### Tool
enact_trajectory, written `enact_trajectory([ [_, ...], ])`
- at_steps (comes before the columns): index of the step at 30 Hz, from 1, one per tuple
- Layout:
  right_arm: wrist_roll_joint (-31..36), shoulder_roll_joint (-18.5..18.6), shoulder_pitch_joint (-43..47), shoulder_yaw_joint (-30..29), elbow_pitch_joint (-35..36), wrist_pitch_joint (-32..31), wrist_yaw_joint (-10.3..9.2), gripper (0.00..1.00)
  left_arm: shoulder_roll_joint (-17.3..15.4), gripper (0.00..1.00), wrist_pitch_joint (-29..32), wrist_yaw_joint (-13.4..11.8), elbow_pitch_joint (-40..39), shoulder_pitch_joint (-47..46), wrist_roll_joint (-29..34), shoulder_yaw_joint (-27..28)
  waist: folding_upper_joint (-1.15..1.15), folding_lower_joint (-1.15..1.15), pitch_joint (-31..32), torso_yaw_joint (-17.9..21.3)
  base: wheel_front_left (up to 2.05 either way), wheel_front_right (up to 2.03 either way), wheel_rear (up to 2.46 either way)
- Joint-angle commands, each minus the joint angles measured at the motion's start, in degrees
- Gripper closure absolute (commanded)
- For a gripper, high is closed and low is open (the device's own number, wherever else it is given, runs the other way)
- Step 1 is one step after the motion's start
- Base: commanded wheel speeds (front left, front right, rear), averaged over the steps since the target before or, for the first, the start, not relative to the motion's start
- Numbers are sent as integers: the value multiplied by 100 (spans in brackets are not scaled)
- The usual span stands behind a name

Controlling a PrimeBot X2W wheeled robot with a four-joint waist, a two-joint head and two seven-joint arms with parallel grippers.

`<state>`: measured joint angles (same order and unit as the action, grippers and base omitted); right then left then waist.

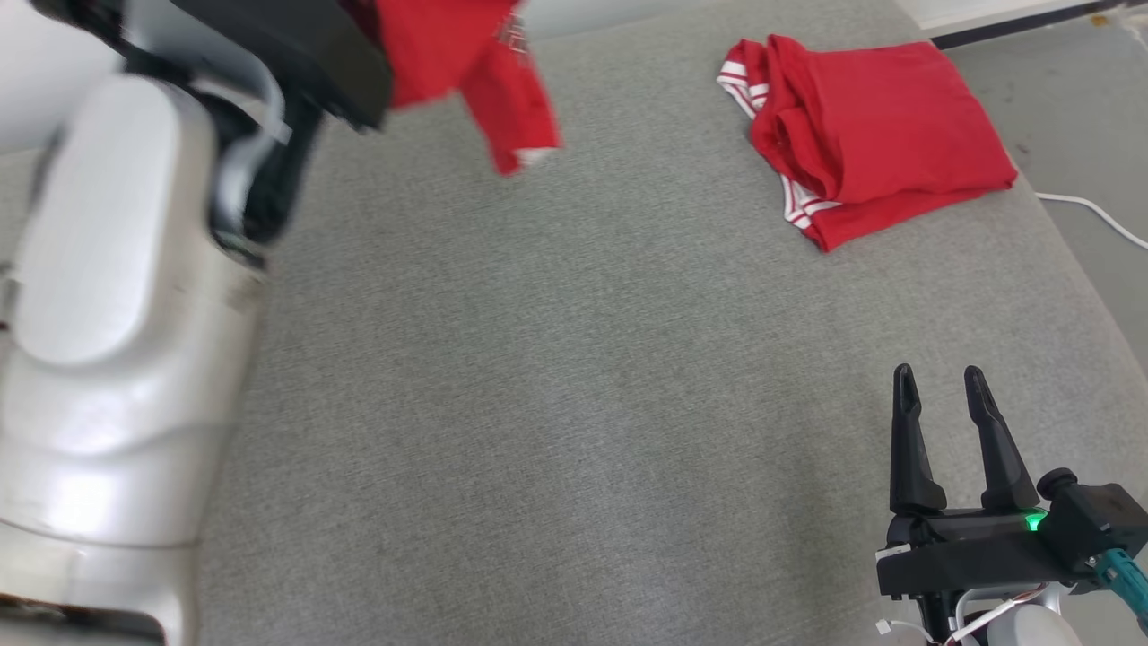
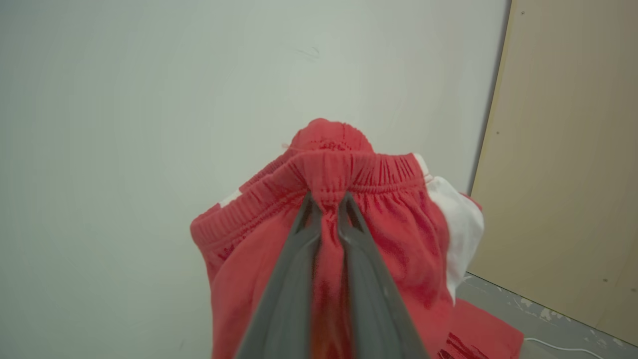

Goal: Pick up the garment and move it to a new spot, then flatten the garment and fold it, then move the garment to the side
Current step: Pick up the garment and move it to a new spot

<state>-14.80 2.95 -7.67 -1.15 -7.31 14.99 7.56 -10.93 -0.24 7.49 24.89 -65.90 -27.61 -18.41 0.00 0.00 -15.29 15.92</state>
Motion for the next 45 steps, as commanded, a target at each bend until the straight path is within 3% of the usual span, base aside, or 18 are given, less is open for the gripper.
enact_trajectory([
  [1,-34,-10,-6,17,18,25,-17,0,25,100,-67,-18,35,163,-24,-21,0,0,-12,87,0,0,0],
  [14,107,-8,-24,75,-66,26,-17,0,302,100,-1010,-125,138,2296,-245,-199,0,0,50,-393,0,0,0],
  [15,171,-9,-15,90,-121,26,-17,0,231,100,-1286,-249,12,3446,-325,-156,0,0,140,-582,0,0,0],
  [17,180,-9,27,128,-150,25,-17,0,210,100,-1339,-304,15,3779,-325,-162,0,0,174,-648,0,0,0],
  [18,186,-7,46,139,-166,26,-17,0,193,93,-1358,-333,21,3894,-289,-173,0,0,192,-682,0,0,0],
  [19,186,-7,65,135,-179,25,-17,0,196,57,-1369,-329,27,3993,-253,-207,0,0,218,-720,0,0,0],
  [20,192,-8,86,145,-187,26,-17,0,214,0,-1392,-329,18,4064,-264,-203,0,0,247,-757,0,0,0],
  [29,315,-7,187,143,-150,26,-17,0,74,0,-1493,-439,-506,4289,-64,129,0,0,576,-1022,0,0,0],
  [38,414,-7,307,209,-105,25,-17,0,-117,0,-1492,-541,-1467,4965,486,1034,0,0,932,-1267,0,0,0],
  [45,424,14,435,352,-73,25,-17,0,-155,0,-1489,-433,-1949,5785,839,1649,0,0,1087,-1405,0,0,0],
])
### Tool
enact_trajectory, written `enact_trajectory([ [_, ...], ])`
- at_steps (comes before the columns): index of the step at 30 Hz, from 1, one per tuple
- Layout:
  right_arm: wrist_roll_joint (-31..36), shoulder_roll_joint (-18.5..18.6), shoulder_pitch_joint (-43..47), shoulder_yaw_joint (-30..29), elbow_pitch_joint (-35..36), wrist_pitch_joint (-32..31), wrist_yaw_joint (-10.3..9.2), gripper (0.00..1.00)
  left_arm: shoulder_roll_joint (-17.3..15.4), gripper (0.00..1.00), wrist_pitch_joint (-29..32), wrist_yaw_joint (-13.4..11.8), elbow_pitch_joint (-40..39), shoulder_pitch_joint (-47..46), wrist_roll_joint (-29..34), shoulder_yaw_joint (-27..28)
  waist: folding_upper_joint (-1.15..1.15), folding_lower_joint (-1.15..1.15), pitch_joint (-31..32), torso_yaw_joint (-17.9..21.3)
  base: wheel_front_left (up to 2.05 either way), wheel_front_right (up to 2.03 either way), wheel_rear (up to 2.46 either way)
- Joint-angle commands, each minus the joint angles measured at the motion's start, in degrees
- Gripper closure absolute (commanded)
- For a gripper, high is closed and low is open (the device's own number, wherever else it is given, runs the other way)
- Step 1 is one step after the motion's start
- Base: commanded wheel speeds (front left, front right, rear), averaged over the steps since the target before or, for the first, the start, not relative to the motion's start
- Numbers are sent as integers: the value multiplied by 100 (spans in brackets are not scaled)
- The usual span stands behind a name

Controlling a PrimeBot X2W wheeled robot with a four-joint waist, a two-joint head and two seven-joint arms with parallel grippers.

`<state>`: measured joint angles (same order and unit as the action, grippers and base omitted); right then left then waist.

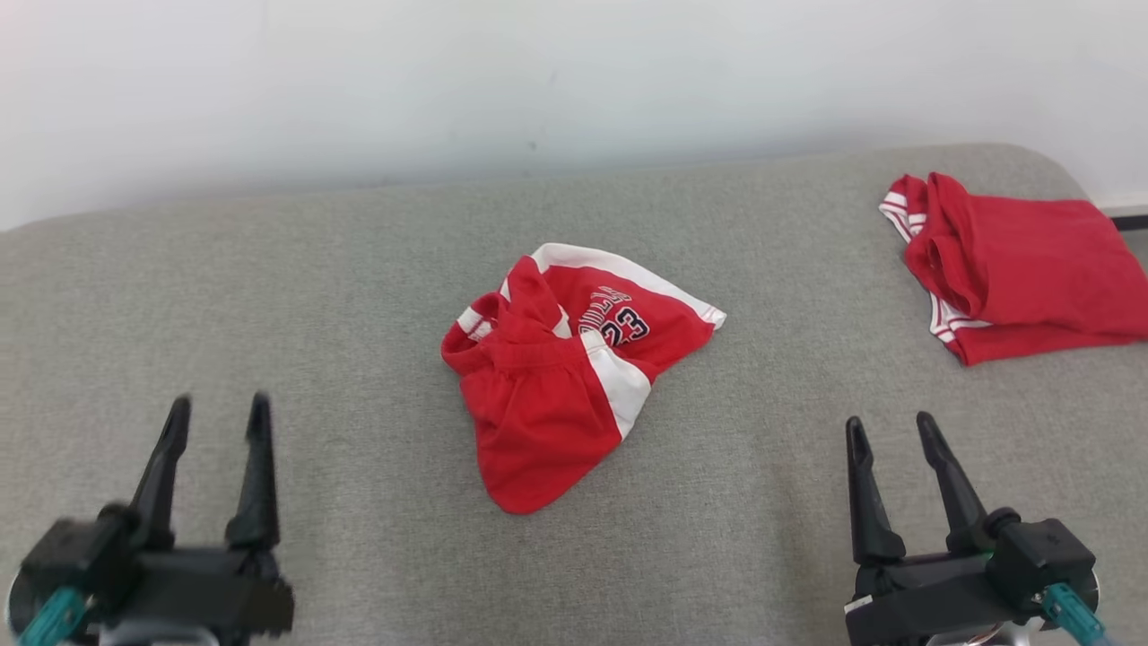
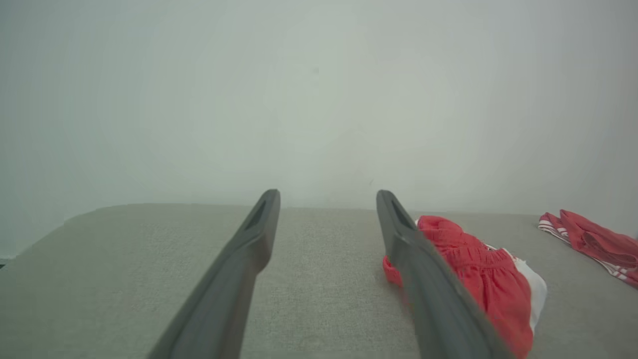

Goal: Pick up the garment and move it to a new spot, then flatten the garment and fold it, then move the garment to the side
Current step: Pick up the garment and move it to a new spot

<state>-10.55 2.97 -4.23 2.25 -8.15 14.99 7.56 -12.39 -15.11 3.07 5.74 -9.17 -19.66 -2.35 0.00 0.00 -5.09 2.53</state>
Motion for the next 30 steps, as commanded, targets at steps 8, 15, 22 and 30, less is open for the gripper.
enact_trajectory([
  [8,-64,11,266,146,-67,25,-17,0,173,0,-2,177,-194,941,219,455,0,0,180,-163,0,0,0],
  [15,-112,17,402,138,-140,25,-17,0,401,0,-2,277,-68,1237,362,588,0,0,230,-219,0,0,0],
  [22,-120,39,385,162,-178,25,-17,0,513,0,-2,341,-23,1200,486,681,0,0,259,-199,0,0,0],
  [30,-158,43,380,168,-203,25,-17,0,577,0,-2,386,19,1058,552,639,0,0,232,-136,0,0,0],
])
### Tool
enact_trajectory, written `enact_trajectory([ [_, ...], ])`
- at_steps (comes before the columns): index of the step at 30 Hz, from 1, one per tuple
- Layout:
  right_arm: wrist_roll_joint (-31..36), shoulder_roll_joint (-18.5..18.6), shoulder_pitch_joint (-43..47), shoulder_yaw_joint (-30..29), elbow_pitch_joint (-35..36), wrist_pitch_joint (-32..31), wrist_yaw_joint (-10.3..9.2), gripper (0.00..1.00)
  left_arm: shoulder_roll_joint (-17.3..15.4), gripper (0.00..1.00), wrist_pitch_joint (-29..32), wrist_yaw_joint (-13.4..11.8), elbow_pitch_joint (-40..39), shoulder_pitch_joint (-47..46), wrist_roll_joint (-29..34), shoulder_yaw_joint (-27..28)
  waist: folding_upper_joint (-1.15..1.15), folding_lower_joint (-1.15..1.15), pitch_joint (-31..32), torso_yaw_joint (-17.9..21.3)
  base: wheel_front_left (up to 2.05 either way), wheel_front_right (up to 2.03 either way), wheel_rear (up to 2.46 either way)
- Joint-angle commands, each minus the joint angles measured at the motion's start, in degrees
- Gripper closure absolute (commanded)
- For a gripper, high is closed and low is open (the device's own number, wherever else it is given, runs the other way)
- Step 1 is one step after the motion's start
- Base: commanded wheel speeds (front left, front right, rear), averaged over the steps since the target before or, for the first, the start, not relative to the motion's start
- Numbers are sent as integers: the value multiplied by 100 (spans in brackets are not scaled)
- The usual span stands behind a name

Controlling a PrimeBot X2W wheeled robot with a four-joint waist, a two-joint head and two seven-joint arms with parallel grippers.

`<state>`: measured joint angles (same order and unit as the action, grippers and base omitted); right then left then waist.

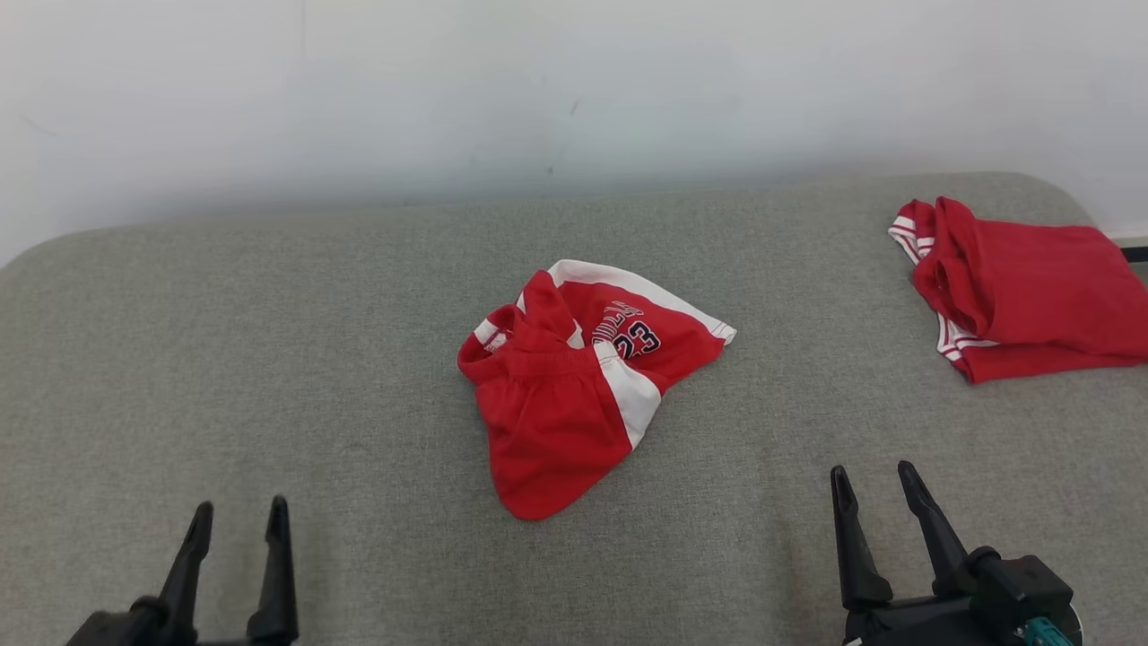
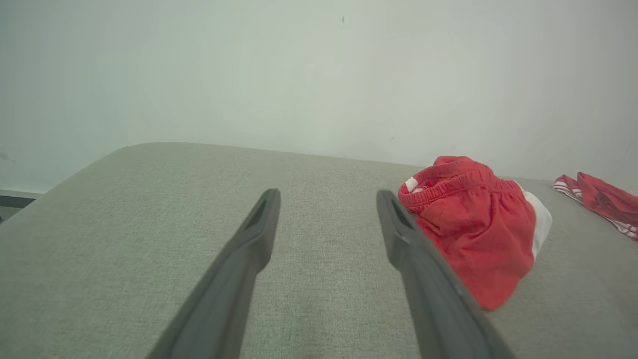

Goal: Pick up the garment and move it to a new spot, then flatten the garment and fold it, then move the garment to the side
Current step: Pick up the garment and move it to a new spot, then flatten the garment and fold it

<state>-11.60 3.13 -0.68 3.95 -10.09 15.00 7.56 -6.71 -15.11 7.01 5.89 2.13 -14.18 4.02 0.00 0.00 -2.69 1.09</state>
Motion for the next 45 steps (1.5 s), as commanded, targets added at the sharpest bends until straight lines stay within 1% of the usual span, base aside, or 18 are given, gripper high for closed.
enact_trajectory([
  [1,-55,26,7,12,-4,24,-17,0,5,0,-2,1,7,-145,13,-38,0,0,-34,25,0,0,0],
  [5,-62,20,-89,37,-2,24,-17,0,-42,0,-2,36,82,-577,46,-320,0,0,-141,108,0,0,0],
  [9,-84,10,-196,70,-11,23,-17,0,-150,0,7,37,240,-1303,21,-733,0,0,-297,264,0,0,0],
  [17,-172,-16,-393,97,-39,16,-17,0,-507,0,375,40,711,-2944,-258,-2109,0,0,-665,758,0,0,0],
  [22,-314,-24,-461,127,-62,15,-17,0,-690,0,651,40,1152,-3640,-548,-2768,0,0,-843,1096,0,0,0],
  [30,-492,-26,-568,148,-52,15,-17,0,-927,0,1153,41,2037,-4205,-882,-3522,0,0,-1051,1488,0,0,0],
  [32,-514,-27,-593,140,-34,15,-17,0,-961,0,1264,41,2236,-4286,-922,-3620,0,0,-1088,1544,0,0,0],
  [33,-532,-27,-599,140,-24,15,-17,0,-1014,0,1419,41,2468,-4317,-959,-3690,0,0,-1113,1587,0,0,0],
  [35,-547,-26,-605,126,-16,15,-17,0,-1034,0,1607,41,2683,-4322,-1006,-3745,0,0,-1126,1610,0,0,0],
  [38,-566,-25,-585,102,14,15,-17,0,-1063,0,1753,41,2793,-4292,-1092,-3841,0,0,-1130,1624,0,0,0],
  [39,-570,-26,-573,91,24,15,-17,0,-1085,33,1764,41,2789,-4274,-1129,-3860,0,0,-1128,1619,0,0,0],
  [40,-570,-26,-573,91,24,15,-17,0,-1085,33,1764,41,2789,-4274,-1129,-3860,0,0,-1128,1619,0,0,0],
  [41,-569,-26,-558,65,31,15,-17,0,-1089,92,1797,41,2773,-4238,-1159,-3898,0,0,-1119,1603,0,0,0],
  [42,-567,-26,-541,47,39,15,-17,0,-1094,100,1824,41,2749,-4194,-1198,-3944,0,0,-1109,1582,0,0,0],
  [45,-546,-26,-510,-16,77,15,-17,0,-1133,100,1782,41,2591,-4138,-1243,-4008,0,0,-1057,1494,0,0,0],
])
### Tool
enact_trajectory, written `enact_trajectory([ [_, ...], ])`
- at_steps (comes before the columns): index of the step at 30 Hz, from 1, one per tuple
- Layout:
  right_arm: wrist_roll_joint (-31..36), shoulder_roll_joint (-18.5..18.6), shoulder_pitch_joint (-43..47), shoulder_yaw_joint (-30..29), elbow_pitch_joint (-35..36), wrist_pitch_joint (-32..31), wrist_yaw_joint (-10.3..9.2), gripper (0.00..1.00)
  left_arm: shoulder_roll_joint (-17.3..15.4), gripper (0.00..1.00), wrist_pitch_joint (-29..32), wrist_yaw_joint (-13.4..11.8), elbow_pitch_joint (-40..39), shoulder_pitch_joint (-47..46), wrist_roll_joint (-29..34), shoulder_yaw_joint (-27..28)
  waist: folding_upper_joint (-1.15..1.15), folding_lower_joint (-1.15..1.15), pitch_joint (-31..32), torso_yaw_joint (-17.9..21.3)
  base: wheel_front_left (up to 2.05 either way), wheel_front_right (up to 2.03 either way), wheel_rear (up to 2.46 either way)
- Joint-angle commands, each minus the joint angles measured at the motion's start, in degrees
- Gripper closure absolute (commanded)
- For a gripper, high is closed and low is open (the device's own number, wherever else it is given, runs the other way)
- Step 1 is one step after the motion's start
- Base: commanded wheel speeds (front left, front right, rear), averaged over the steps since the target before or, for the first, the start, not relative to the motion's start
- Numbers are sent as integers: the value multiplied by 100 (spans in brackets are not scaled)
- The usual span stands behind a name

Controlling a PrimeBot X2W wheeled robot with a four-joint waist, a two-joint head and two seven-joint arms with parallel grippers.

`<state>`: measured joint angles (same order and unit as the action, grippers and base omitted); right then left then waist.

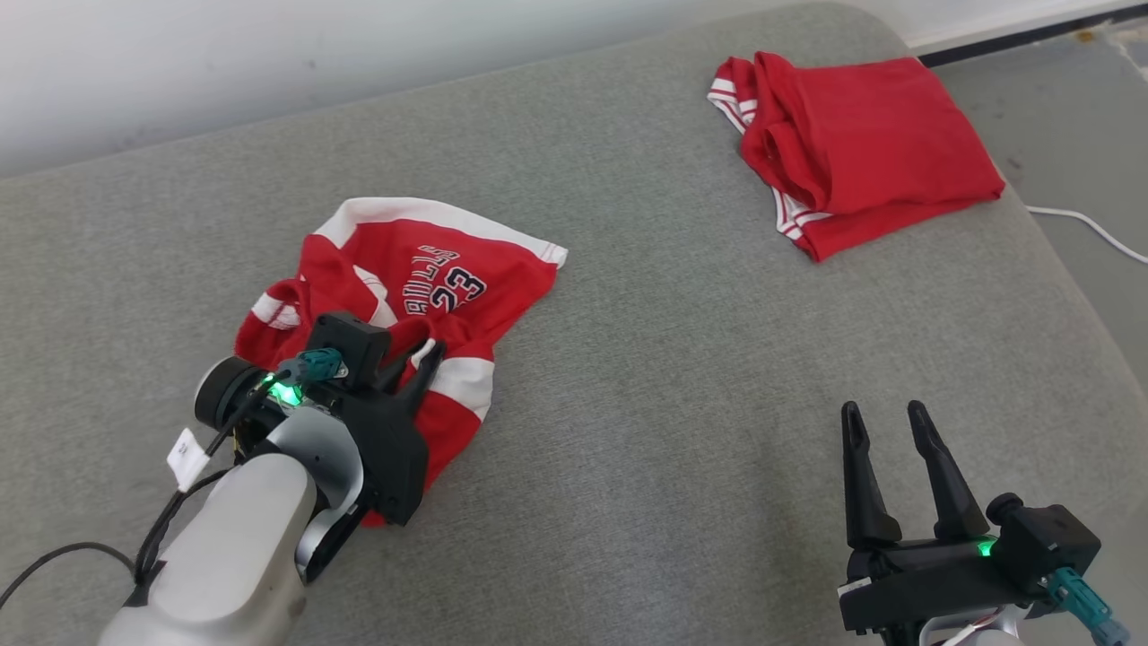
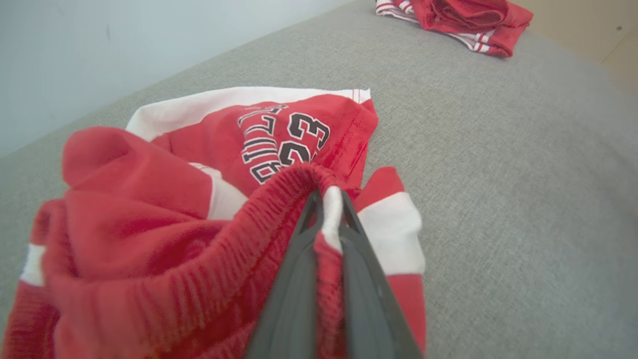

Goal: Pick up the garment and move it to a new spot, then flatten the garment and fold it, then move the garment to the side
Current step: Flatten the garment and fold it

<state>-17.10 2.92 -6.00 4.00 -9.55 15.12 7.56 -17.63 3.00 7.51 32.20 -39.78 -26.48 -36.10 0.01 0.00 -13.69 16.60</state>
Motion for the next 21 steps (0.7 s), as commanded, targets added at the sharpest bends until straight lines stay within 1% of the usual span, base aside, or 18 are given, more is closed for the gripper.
enact_trajectory([
  [1,23,-4,39,-42,32,3,-17,0,-45,100,-85,-10,-109,61,-18,15,-1,0,63,-102,0,0,0],
  [6,125,-4,130,-99,28,3,-17,0,-19,100,-374,-122,-550,208,-154,162,-1,0,224,-411,0,0,0],
  [8,169,-4,166,-134,32,3,-17,0,-2,100,-511,-189,-812,336,-269,258,-1,0,299,-586,0,0,0],
  [10,197,-3,196,-147,31,2,-17,0,-52,100,-628,-266,-1094,525,-350,342,-1,0,373,-778,0,0,0],
  [13,256,-3,257,-142,15,2,-17,0,-143,100,-780,-447,-1534,951,-459,493,-1,0,469,-1059,0,0,0],
  [17,322,-3,265,-136,6,2,-17,0,-294,100,-969,-758,-2098,1695,-648,691,-1,0,545,-1394,0,0,0],
  [21,357,-2,264,-118,-28,2,-17,0,-370,100,-1205,-1013,-2467,2530,-908,924,-1,0,572,-1647,0,0,0],
])
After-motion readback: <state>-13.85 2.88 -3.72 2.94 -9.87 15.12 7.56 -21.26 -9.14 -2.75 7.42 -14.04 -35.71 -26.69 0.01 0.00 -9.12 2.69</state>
